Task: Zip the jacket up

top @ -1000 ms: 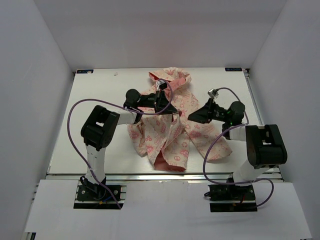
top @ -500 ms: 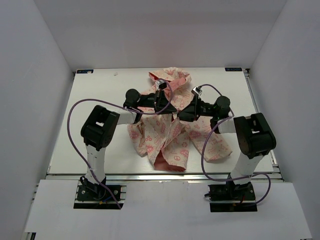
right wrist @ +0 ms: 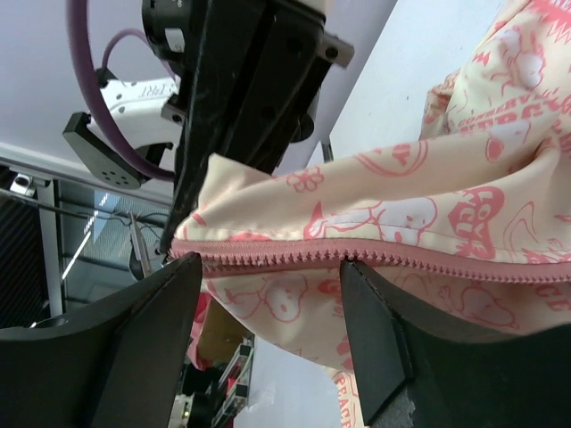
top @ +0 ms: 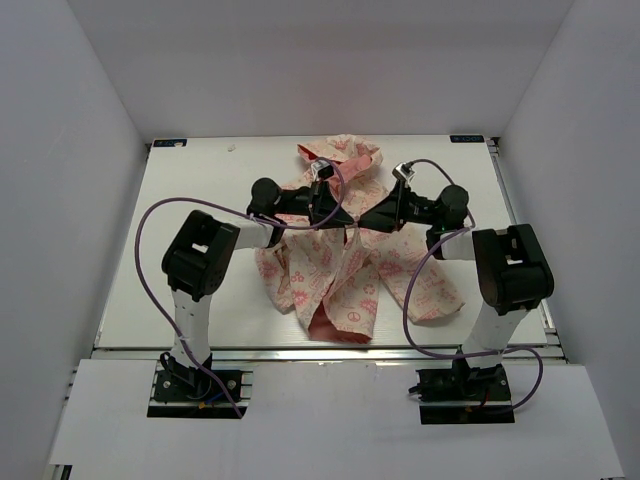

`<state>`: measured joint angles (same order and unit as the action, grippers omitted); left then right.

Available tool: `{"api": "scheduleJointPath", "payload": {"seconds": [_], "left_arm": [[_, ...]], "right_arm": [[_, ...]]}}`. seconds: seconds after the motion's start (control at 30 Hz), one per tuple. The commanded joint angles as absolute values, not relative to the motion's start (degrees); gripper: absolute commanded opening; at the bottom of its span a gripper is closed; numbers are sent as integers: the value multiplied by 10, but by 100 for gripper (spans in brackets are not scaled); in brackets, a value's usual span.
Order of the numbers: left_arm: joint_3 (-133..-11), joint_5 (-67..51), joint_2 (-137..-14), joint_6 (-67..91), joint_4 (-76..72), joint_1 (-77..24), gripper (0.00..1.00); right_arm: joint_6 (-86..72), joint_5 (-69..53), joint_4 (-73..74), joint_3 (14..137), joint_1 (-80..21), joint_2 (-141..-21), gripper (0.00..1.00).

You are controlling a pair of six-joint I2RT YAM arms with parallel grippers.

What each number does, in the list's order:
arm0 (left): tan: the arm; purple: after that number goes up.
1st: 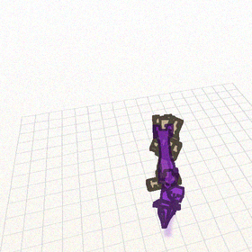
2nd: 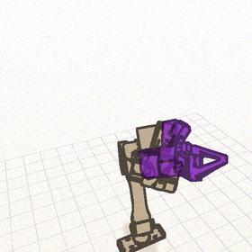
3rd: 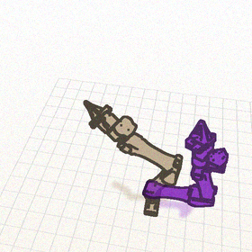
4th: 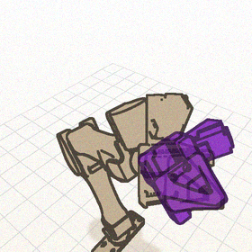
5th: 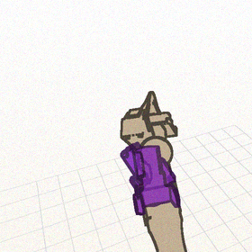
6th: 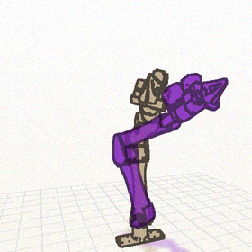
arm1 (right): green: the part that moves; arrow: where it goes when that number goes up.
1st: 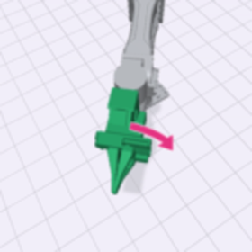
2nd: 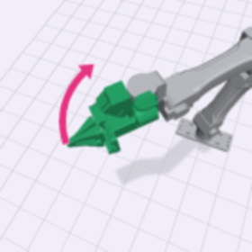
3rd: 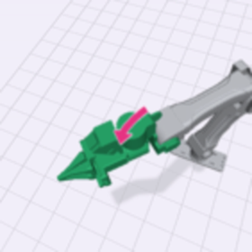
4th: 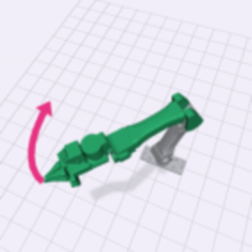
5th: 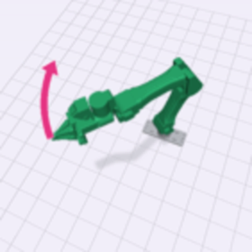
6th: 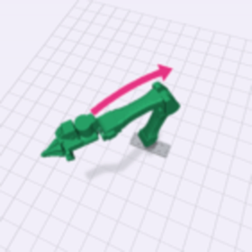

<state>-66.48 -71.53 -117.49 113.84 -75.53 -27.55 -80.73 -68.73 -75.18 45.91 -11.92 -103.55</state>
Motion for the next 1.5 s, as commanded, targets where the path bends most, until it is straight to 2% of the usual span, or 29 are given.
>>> {"api": "scheduleJointPath", "payload": {"seconds": [0.0,0.13,0.4,0.6,0.77,1.27,1.4,1.47], "left_arm": [[-677,-725,-1177,1137,-1040,-279,0],[-685,-724,-1183,1136,-1040,-279,0],[-697,-725,-1185,1137,-1039,-279,0],[-710,-723,-1181,1136,-1039,-279,0],[-709,-725,-1175,1136,-1040,-275,0],[-715,-719,-1172,1129,-1039,-264,0],[-709,-715,-1172,1129,-1039,-263,0],[-706,-713,-1174,1128,-1039,-262,0]], "right_arm": [[-816,-678,-1083,483,-116,-1017,68],[-825,-673,-1084,497,-120,-1012,69],[-833,-664,-1084,500,-141,-1020,62],[-852,-652,-1084,497,-140,-1002,60],[-872,-642,-1084,490,-133,-984,51],[-888,-664,-1084,454,-129,-950,50],[-882,-676,-1084,458,-128,-947,43],[-881,-678,-1084,459,-129,-945,35]]}}
